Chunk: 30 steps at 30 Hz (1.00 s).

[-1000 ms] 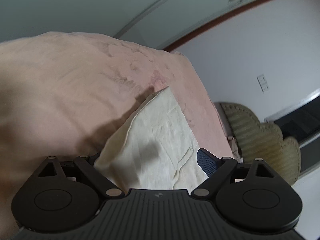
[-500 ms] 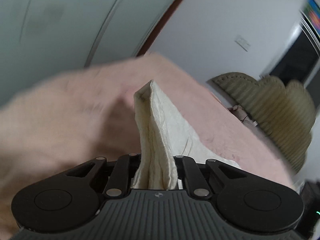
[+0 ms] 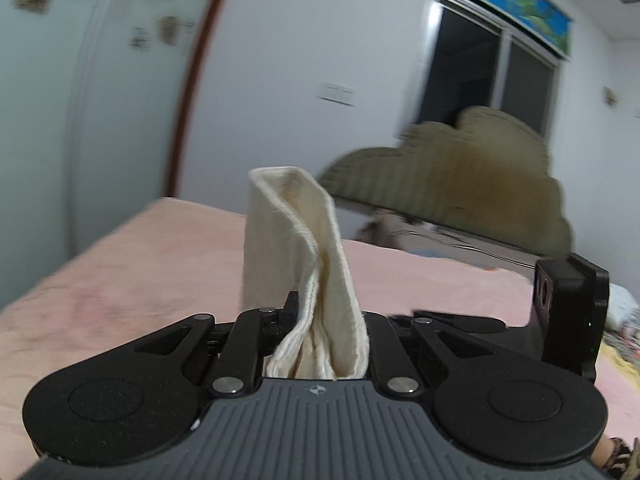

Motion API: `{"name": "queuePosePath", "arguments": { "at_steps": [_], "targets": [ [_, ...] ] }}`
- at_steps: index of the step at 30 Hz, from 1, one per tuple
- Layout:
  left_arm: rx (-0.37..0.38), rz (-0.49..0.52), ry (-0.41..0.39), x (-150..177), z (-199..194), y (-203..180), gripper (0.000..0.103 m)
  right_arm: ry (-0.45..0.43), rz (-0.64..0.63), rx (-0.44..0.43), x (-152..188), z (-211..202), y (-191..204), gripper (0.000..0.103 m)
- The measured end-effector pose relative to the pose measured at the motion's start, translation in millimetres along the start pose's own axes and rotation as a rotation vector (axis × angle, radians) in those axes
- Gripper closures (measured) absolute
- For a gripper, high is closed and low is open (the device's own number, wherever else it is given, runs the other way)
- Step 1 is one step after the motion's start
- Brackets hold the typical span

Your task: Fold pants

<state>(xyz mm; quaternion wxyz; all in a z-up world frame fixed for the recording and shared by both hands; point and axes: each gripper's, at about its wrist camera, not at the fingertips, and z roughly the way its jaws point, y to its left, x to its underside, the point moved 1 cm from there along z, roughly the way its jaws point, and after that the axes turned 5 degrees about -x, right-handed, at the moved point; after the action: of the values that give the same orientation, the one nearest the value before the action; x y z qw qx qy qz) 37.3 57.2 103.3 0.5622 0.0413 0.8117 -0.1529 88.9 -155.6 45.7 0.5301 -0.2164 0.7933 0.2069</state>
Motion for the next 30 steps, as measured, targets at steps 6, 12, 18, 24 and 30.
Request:
{"name": "queuePosePath", "arguments": {
  "at_steps": [6,12,18,24,30],
  "targets": [
    [0.092,0.027,0.058,15,29,-82,0.09,-0.045,-0.08,0.185,16,-69,-33,0.049],
    [0.173,0.041,0.131,41,71,-145,0.09,-0.047,-0.005,0.333,47,-126,-72,0.049],
    [0.213,0.09,0.222,79,100,-194,0.089,-0.006,0.113,0.431,88,-158,-107,0.049],
    [0.23,0.191,0.287,114,118,-231,0.085,0.03,0.263,0.501,127,-185,-130,0.049],
    [0.31,0.226,0.378,127,113,-222,0.061,0.093,0.316,0.72,159,-217,-130,0.049]
  ]
}}
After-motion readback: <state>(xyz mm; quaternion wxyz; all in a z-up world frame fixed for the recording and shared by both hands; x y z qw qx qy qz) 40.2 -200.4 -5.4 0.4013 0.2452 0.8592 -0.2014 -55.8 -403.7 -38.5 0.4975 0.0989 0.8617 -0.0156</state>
